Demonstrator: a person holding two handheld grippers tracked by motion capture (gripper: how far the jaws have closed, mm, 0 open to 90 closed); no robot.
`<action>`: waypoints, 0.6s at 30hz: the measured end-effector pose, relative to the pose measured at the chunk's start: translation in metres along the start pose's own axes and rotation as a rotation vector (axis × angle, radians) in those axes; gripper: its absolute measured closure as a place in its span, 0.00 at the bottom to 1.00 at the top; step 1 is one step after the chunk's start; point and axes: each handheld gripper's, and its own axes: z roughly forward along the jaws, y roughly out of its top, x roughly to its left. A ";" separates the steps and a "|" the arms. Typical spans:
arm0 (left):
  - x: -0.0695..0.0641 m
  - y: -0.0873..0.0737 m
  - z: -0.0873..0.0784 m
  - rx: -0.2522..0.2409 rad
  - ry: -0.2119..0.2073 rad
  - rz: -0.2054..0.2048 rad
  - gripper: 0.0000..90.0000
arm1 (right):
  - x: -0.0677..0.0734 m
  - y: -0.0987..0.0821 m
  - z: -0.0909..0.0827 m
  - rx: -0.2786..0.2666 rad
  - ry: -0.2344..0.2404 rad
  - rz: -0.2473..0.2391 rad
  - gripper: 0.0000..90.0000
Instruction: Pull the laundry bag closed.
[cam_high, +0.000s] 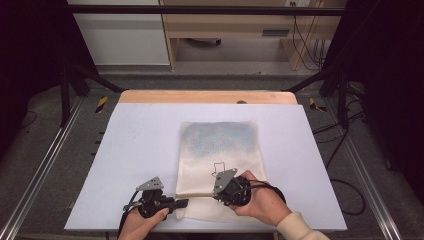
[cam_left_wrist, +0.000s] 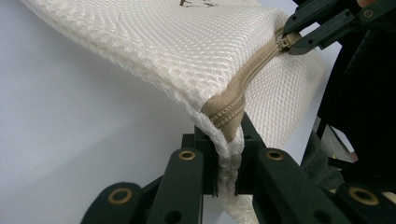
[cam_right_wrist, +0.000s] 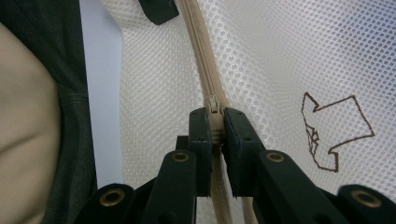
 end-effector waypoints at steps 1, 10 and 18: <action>0.000 0.000 0.000 0.000 0.000 0.001 0.92 | 0.000 -0.001 -0.001 0.002 -0.002 0.006 0.91; -0.002 0.000 0.002 0.006 -0.011 0.004 0.93 | -0.001 -0.005 -0.004 0.004 -0.002 0.008 0.91; -0.002 -0.001 0.003 0.014 -0.009 0.010 0.93 | -0.002 -0.008 -0.006 0.009 0.000 0.007 0.91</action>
